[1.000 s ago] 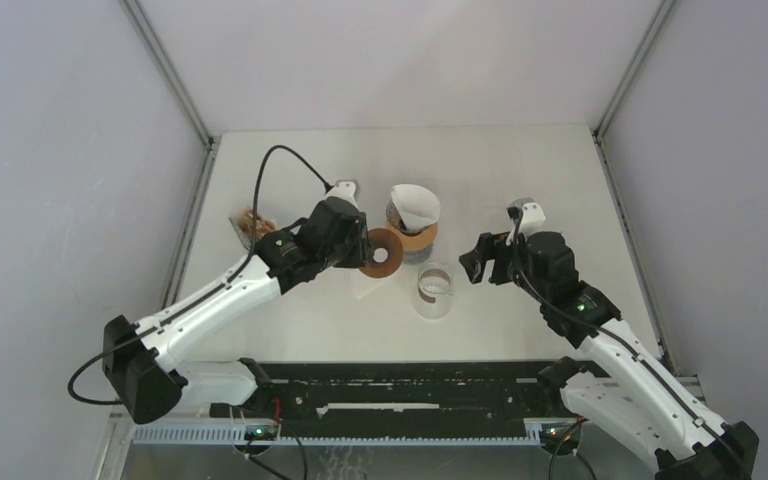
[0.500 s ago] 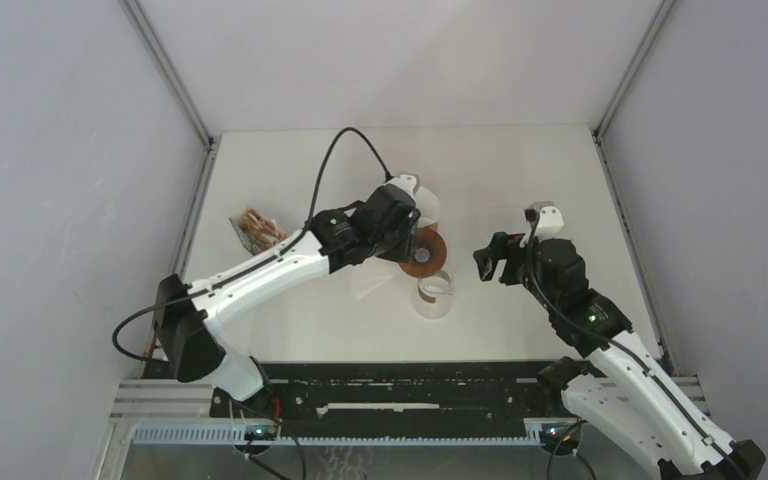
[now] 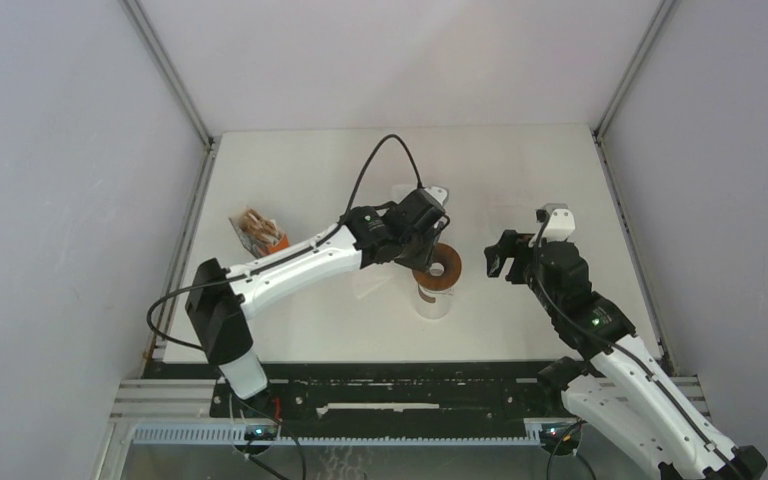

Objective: Place the coffee filter in the dripper
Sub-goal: Place the dripper holder onto the coffee server.

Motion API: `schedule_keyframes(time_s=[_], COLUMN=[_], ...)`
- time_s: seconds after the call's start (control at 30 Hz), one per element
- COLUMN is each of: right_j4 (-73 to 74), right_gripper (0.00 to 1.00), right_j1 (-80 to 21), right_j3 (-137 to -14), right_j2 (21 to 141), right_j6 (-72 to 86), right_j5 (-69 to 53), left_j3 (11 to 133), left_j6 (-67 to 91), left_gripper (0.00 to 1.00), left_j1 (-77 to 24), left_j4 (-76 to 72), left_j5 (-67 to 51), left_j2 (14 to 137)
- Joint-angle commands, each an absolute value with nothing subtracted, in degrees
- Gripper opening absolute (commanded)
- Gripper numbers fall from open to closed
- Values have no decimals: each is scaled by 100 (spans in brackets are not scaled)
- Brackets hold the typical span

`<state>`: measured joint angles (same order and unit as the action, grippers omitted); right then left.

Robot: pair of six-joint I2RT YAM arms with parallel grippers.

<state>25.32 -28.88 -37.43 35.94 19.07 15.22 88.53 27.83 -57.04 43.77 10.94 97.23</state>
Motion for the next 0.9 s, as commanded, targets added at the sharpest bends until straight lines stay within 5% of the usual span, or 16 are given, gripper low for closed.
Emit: schedule_keyframes(time_s=[0.0, 0.87], right_j4=[2454, 2373], right_gripper=[84, 84], right_j1=[-2881, -2839], right_j3=[-3875, -3882], right_j2=[3545, 3681], right_j6=[1973, 1874], right_j5=[1652, 1406], left_j3=[9211, 9235], left_j6=[2590, 2523], left_gripper=[18, 33], left_j1=[-5735, -5766], left_j4=[4481, 4440], left_j5=[935, 1007], left_j2=[9779, 10133])
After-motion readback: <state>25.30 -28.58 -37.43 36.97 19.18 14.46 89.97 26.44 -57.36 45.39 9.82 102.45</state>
